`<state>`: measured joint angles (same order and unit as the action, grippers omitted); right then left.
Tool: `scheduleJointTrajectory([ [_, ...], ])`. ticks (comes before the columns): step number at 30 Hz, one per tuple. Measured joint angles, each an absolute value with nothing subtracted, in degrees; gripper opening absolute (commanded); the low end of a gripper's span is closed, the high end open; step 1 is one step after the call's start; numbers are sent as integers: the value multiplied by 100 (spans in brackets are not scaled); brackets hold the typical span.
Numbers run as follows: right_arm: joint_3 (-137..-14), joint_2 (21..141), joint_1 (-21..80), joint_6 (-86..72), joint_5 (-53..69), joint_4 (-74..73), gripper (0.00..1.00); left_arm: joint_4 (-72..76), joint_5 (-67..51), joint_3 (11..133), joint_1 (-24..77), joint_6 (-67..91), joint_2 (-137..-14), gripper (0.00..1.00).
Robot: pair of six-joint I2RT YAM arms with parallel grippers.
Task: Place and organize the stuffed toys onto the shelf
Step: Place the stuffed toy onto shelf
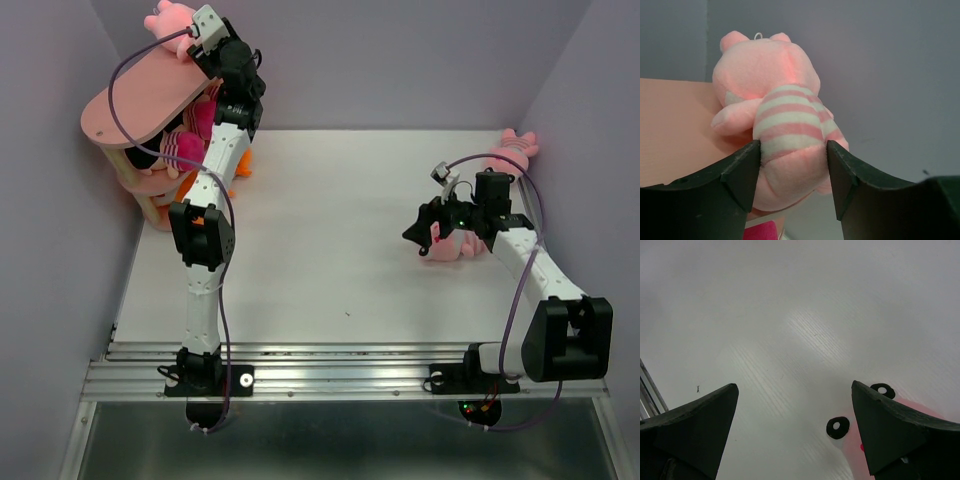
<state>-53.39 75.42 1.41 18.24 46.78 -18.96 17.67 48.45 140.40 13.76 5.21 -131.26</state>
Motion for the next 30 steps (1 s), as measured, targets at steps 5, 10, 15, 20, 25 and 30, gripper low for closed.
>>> scheduleJointTrajectory([
  [5,-5339,7496,106,1822,4711,-1896,100,1616,4801,14040,1376,646,-13089,76],
  [10,-5339,7461,73,1822,4759,-1896,100,1433,4731,14038,1376,808,-13010,87],
  [15,-5339,7459,38,1822,4777,-1894,100,1286,4644,14038,1376,934,-12899,98],
  [20,-5339,7459,16,1822,4792,-1896,100,1203,4517,13957,1376,1133,-12693,99],
  [25,-5339,7430,-5,1824,4799,-1896,100,1118,4320,13745,1376,1385,-12352,99],
  [30,-5339,7367,-21,1826,4801,-1894,100,1037,3964,13472,1376,1638,-11970,99],
])
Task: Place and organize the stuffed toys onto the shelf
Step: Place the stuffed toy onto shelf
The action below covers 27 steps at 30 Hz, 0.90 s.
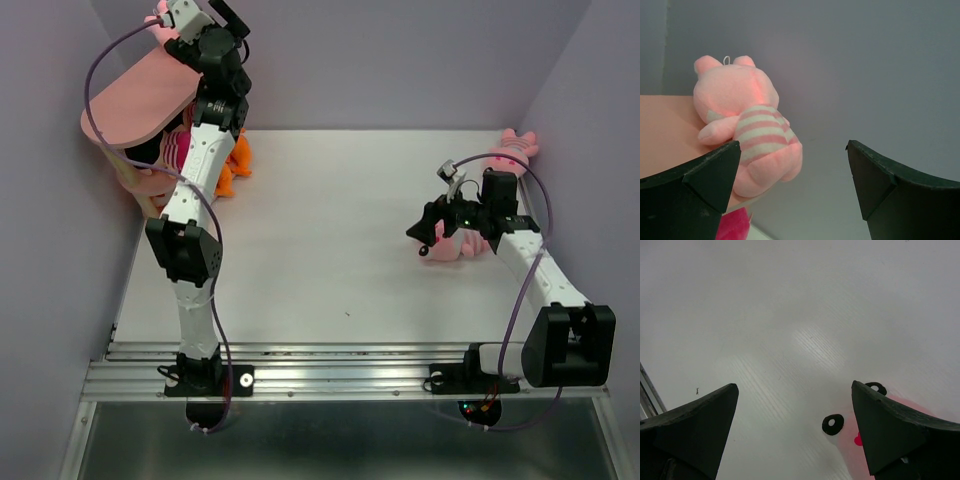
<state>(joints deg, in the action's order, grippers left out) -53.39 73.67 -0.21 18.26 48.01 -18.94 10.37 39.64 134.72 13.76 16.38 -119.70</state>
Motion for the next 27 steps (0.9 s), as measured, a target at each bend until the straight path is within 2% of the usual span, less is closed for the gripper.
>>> scheduleJointTrajectory([
  [7,-5242,7273,-108,1861,4786,-1898,100,961,3081,12232,1376,1844,-10855,99],
  [22,-5229,7269,-220,1968,4228,-1896,100,1472,176,7625,1129,1559,-6307,99],
  [27,-5264,7310,-224,1833,3522,-1994,100,1450,-943,5881,1129,1671,-4952,99],
])
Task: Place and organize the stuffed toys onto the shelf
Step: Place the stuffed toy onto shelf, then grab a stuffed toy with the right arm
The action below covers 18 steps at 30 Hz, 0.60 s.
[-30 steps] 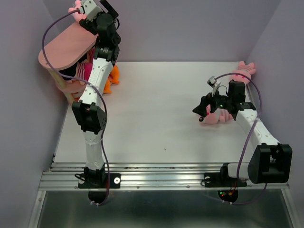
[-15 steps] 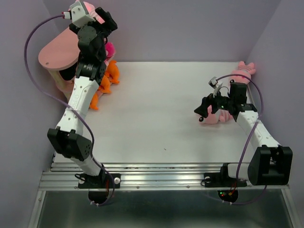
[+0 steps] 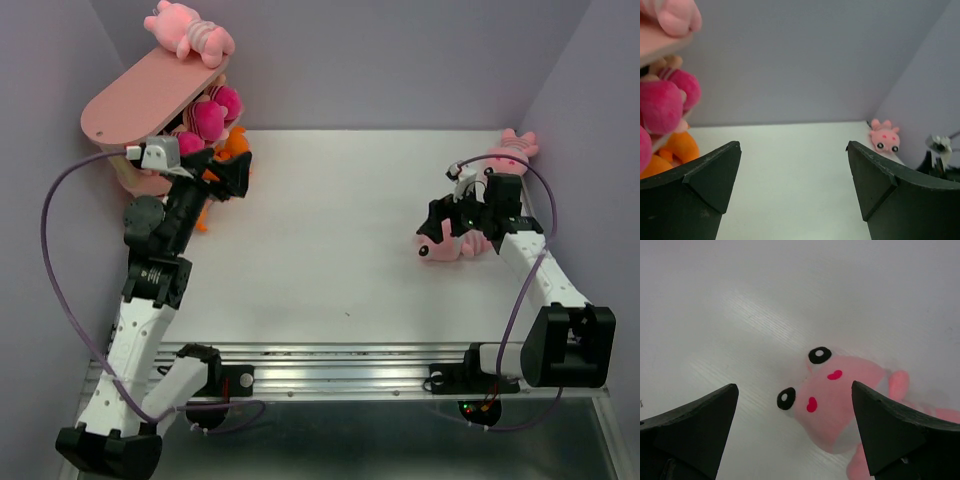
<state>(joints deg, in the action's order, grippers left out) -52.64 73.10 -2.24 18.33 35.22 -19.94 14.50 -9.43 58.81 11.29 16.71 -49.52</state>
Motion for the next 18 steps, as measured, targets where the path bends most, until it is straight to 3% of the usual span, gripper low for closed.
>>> scheduleJointTrajectory([
  [6,-5743,7585,-224,1531,1949,-2294,100,1116,-1706,4211,1129,1826,-3806,99],
  [18,-7522,8656,-762,521,27,-2353,100,891,-2171,3085,1127,2095,-3116,99],
])
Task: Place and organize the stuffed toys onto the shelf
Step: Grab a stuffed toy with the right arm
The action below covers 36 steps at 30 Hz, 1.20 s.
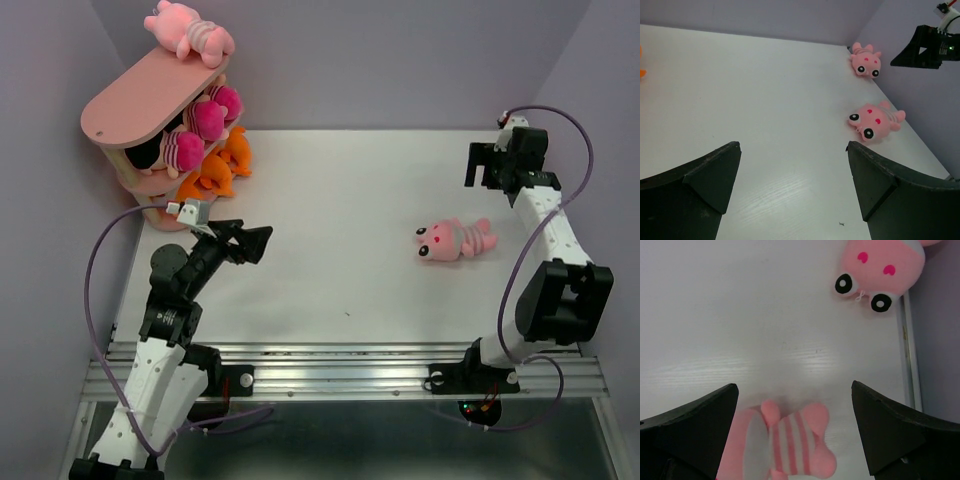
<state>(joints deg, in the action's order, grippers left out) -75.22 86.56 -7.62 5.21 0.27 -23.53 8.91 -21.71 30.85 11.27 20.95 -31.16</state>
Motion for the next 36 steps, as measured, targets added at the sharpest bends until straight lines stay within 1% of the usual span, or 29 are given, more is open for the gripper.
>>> scheduleJointTrajectory([
  [4,-8261,9557,-991,528,-193,-2309,100,928,-2274,2777,1127,2248,-2952,99],
  [12,-9286,11059,-1044,1402,-423,-2373,100,882,-2353,2547,1127,2471,-2783,99],
  [16,-9832,11594,-1033,1719,-530,-2410,100,884,-2355,2547,1127,2480,-2821,99],
  [24,-10787,12420,-1144,1977,-972,-2523,96,880,-2351,2547,1127,2482,-2908,99],
  [29,-10943,12748,-1208,1973,-1166,-2488,92,882,-2353,2547,1127,2482,-2969,99],
  [32,-11052,13004,-1232,1966,-1253,-2482,85,882,-2355,2547,1127,2482,-3037,99],
  [33,-11107,13104,-1232,1955,-1295,-2477,77,882,-2359,2547,1127,2482,-3059,99],
  [35,-11212,13273,-1236,1953,-1337,-2458,66,888,-2377,2547,1127,2484,-3098,99],
  [36,-11253,13367,-1243,1955,-1337,-2429,51,906,-2414,2547,1127,2484,-3114,99],
])
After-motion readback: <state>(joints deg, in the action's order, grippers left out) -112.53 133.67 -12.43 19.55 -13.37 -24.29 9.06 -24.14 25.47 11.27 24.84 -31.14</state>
